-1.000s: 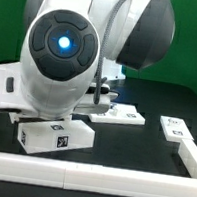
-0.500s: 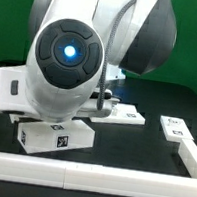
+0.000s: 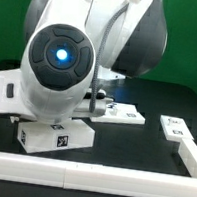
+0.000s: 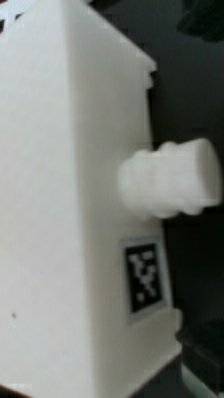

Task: Assemble cabinet

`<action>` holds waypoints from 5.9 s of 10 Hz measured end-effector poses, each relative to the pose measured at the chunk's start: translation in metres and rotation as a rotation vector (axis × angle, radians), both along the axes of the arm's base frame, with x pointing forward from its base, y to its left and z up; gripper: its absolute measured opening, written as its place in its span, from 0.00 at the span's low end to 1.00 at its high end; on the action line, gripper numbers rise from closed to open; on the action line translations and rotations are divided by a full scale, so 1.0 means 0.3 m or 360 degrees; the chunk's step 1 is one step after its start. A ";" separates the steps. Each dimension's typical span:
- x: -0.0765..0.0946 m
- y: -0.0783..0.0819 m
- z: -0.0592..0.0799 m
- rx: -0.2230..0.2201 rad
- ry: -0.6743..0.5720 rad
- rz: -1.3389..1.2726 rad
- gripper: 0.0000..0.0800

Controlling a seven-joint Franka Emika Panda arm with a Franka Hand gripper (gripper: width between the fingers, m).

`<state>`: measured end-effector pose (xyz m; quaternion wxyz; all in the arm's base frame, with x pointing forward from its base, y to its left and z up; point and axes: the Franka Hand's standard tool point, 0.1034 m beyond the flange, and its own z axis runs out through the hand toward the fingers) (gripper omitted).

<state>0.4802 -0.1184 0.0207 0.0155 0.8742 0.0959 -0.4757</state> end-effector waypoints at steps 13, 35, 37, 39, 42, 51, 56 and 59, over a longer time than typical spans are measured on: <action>-0.025 0.025 -0.032 0.0017 0.0010 0.0032 0.25; 0.092 -0.040 0.439 0.0321 -0.1230 -0.0141 0.25; 0.081 -0.036 0.421 0.0314 -0.1260 -0.0131 0.25; 0.083 -0.036 0.424 0.0308 -0.1295 -0.0120 0.25; 0.083 -0.036 0.423 0.0308 -0.1294 -0.0120 0.37; 0.211 -0.059 0.443 0.0282 -0.1085 -0.0121 1.00; 0.211 -0.080 0.402 0.0250 -0.0849 -0.0185 1.00; 0.183 -0.162 0.353 0.0194 -0.0929 -0.0174 1.00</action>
Offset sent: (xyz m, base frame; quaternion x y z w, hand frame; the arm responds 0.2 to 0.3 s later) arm -0.0107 0.0007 -0.0052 -0.0046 0.0069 0.0073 0.9999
